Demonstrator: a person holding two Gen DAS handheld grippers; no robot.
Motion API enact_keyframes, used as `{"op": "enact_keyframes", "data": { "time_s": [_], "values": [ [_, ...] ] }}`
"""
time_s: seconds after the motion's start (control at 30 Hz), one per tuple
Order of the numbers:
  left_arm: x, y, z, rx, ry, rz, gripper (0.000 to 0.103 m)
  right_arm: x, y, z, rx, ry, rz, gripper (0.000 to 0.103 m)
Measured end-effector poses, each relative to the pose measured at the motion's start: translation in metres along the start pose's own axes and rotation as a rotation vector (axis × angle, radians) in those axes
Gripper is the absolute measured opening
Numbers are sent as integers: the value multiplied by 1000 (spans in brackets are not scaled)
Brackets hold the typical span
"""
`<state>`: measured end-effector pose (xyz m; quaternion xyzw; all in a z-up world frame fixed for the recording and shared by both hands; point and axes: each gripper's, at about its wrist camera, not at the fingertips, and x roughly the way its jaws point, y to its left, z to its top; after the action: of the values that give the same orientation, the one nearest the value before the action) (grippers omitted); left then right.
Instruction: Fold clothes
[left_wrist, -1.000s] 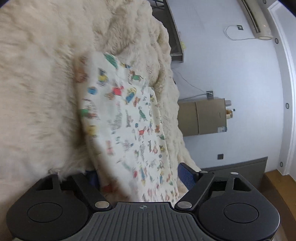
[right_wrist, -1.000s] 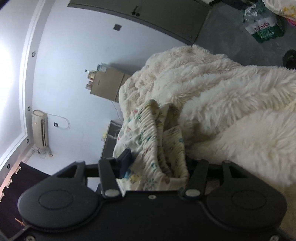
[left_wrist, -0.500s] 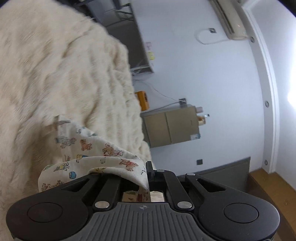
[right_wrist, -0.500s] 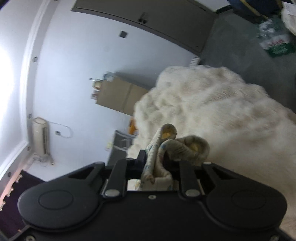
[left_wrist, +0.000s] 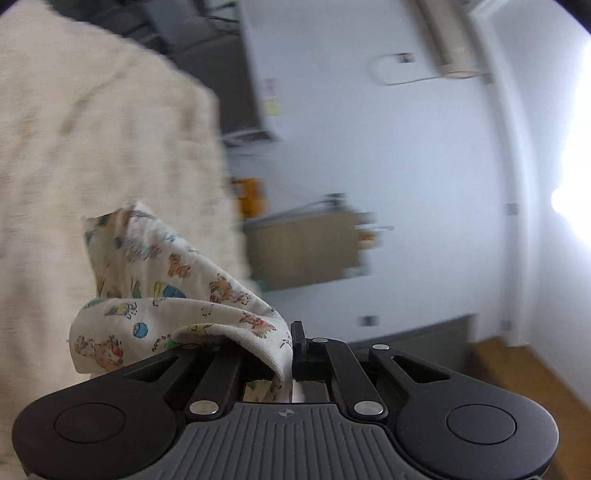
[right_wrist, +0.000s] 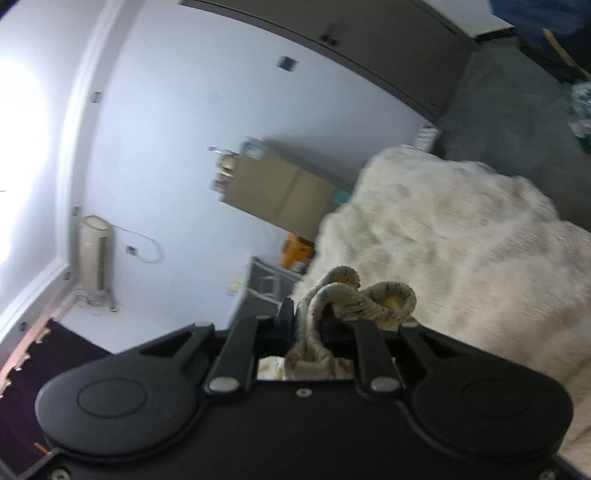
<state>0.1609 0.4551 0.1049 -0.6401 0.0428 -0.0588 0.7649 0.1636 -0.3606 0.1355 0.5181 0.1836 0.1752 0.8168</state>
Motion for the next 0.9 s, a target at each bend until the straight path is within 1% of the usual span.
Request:
{"op": "enact_keyframes", "data": {
  "time_s": [0.03, 0.07, 0.1, 0.13, 0.17, 0.2, 0.27, 0.3, 0.33, 0.37, 0.43, 0.47, 0.5, 0.53, 0.57, 0.6, 0.67, 0.7, 0.73, 0.77, 0.8, 0.83, 0.87, 0.9],
  "values": [
    [-18, -12, 2, 15, 3, -89, 2, -8, 3, 0, -8, -10, 25, 12],
    [-36, -18, 3, 42, -8, -154, 2, -26, 4, -2, -34, -33, 73, 12],
    [-47, -18, 2, 60, -15, -179, 2, -45, 4, -4, -61, -57, 124, 12],
    [-66, -12, -1, 99, -21, -198, 2, -54, 0, -6, -79, -68, 143, 12],
    [-76, 1, -4, 110, -18, -198, 2, -75, -17, -15, -157, -87, 165, 12],
    [-84, 15, -7, 117, -14, -195, 2, -83, -32, -20, -208, -78, 158, 12],
    [-76, 76, -21, 96, 26, -71, 3, -88, -76, -33, -212, -14, 90, 13],
    [-72, 107, -28, 85, 48, -5, 2, -84, -104, -41, -190, 41, 55, 13],
    [-67, 138, -36, 73, 69, 61, 2, -81, -117, -45, -192, 67, 28, 13],
    [-62, 164, -42, 54, 81, 133, 2, -71, -143, -57, -250, 128, -76, 13],
    [-51, 215, -56, 13, 103, 278, 2, -59, -164, -68, -314, 210, -209, 14],
    [-46, 240, -63, -8, 114, 351, 3, -55, -173, -73, -326, 241, -276, 20],
    [-45, 245, -65, -15, 121, 366, 3, -56, -177, -75, -331, 243, -312, 23],
    [-47, 248, -70, 9, 123, 402, 7, -59, -170, -74, -359, 228, -349, 36],
    [-49, 252, -75, 36, 124, 442, 16, -63, -159, -73, -411, 202, -397, 42],
    [-51, 250, -76, 59, 125, 451, 22, -67, -147, -73, -467, 182, -435, 42],
    [-68, 223, -79, 212, 118, 484, 50, -78, -114, -81, -624, 156, -464, 45],
    [-73, 214, -79, 260, 114, 501, 53, -84, -98, -86, -704, 143, -477, 47],
    [-79, 197, -84, 341, 106, 520, 54, -86, -90, -91, -753, 148, -464, 49],
    [-87, 180, -90, 428, 97, 538, 60, -88, -71, -108, -844, 190, -396, 54],
    [-94, 162, -96, 515, 88, 557, 64, -91, -51, -127, -937, 235, -322, 55],
    [-98, 153, -101, 545, 95, 531, 70, -89, -37, -145, -997, 277, -262, 55],
    [-102, 145, -106, 565, 106, 498, 73, -87, -25, -163, -1054, 318, -201, 55],
    [-104, 138, -114, 581, 125, 458, 74, -85, -12, -184, -1117, 360, -148, 55]
  ]
}}
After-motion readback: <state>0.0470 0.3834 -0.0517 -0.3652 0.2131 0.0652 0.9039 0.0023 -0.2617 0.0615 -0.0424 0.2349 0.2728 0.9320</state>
